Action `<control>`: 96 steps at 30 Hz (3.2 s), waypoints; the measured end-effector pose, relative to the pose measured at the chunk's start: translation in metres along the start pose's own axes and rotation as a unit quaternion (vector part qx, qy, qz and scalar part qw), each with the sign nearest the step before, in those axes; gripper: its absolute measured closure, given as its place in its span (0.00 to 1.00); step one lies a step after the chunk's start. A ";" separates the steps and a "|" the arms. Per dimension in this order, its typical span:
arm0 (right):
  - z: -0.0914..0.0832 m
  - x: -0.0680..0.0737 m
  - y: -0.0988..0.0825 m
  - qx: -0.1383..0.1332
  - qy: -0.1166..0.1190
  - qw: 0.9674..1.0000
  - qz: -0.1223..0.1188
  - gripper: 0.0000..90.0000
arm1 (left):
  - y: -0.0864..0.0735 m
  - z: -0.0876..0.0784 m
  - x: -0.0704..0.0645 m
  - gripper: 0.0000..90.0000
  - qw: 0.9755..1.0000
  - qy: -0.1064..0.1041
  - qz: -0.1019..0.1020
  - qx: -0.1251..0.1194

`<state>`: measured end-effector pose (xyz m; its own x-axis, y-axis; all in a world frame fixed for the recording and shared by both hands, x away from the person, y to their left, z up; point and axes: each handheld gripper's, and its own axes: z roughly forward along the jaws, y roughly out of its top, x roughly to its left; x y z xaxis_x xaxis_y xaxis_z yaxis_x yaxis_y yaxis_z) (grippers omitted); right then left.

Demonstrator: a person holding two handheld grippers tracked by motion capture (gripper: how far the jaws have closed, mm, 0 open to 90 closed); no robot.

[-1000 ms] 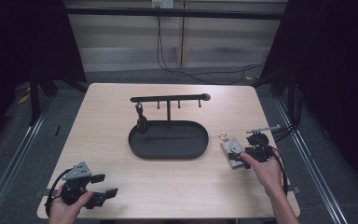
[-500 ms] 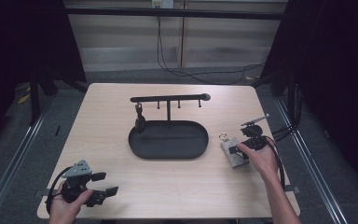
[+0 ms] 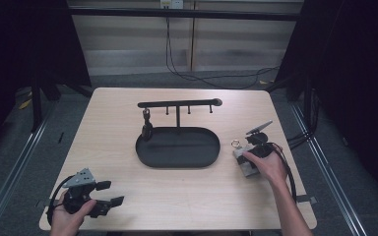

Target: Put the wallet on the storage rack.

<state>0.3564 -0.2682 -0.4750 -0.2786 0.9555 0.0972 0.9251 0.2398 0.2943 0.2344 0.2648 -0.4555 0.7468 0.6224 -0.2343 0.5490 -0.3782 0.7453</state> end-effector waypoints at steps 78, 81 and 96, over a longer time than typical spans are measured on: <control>-0.062 0.016 0.030 0.047 -0.022 0.999 0.013 0.37 | 0.000 -0.004 0.008 0.23 1.000 -0.009 -0.001 0.000; -0.065 0.017 0.032 0.042 -0.020 0.999 0.014 0.37 | 0.000 -0.005 0.008 0.23 1.000 -0.008 -0.001 0.000; -0.078 0.027 0.042 0.002 0.023 1.000 0.011 0.37 | -0.001 -0.004 0.009 0.23 1.000 -0.004 -0.006 0.001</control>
<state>0.3674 -0.2458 -0.3857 -0.2695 0.9518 0.1465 0.9323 0.2198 0.2871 0.2391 0.2734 -0.4554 0.7430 0.6210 -0.2495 0.5596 -0.3721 0.7406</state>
